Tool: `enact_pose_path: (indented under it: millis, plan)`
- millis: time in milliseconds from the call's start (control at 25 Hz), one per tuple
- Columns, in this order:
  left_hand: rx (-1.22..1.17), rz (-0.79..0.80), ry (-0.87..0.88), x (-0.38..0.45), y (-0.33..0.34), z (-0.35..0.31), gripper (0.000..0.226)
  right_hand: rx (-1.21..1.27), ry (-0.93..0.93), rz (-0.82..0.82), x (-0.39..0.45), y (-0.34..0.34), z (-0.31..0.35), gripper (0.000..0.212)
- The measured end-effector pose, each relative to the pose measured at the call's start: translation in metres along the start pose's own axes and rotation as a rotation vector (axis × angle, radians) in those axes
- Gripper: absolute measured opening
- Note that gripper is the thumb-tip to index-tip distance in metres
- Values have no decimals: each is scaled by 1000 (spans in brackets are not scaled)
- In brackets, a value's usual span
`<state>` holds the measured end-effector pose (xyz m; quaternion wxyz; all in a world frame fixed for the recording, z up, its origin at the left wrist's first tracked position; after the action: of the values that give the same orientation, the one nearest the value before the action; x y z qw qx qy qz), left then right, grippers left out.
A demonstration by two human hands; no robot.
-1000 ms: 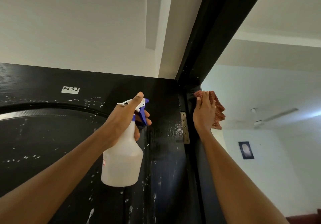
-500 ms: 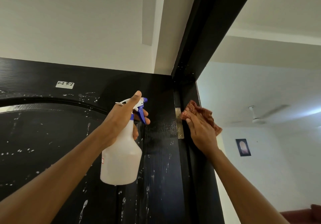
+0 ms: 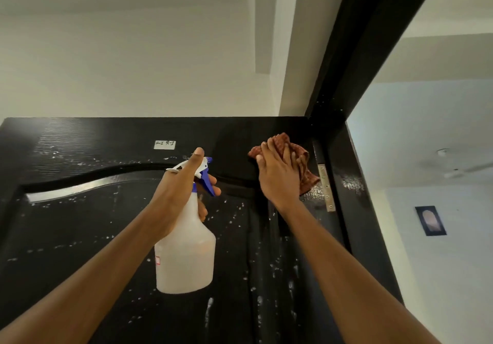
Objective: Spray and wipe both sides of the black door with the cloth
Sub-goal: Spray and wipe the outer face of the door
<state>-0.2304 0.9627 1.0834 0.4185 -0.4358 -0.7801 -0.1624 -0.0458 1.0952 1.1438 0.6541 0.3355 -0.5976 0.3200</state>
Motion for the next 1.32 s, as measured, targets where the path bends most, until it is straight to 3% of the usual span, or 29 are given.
enact_pose_path:
  millis: [280, 360, 480, 560, 800, 920, 1080, 1200, 1320]
  plan:
    - [60, -87, 44, -2, -100, 18, 66, -188, 109, 118, 42, 89, 89, 66]
    - [56, -112, 61, -1, -125, 19, 55, -195, -60, 211, 49, 113, 140, 62]
    - [85, -124, 77, 2, -147, 23, 44, -218, -479, 441, 7, 142, 198, 56]
    - [72, -100, 100, 7, -153, 25, 45, -271, -517, 429, -4, 134, 183, 56]
    - [62, -47, 170, 16, -177, 21, 59, -266, 348, -70, 26, 45, 32, 62]
    - [53, -110, 185, 17, -220, 19, 56, -194, 540, -93, 27, 68, 60, 70]
    - [52, -179, 134, 14, -269, 33, 60, -164, 257, 15, 58, 146, 187, 68]
    - [65, -182, 86, 6, -283, 49, 57, -209, -165, 258, 46, 210, 290, 63]
    - [49, -174, 28, -6, -279, 61, 53, -276, -529, 506, -2, 224, 313, 59]
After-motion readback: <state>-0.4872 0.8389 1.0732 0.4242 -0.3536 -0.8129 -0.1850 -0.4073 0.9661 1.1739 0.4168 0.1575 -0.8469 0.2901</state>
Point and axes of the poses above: each hand's wrist, its own x-axis towards the middle knuckle, its own y-axis out of the palm, z = x × y, the point moved 9 cm from there along x, towards the middle knuckle, and after that the axes turned 4 degrees about x, right-handed, at the moved point
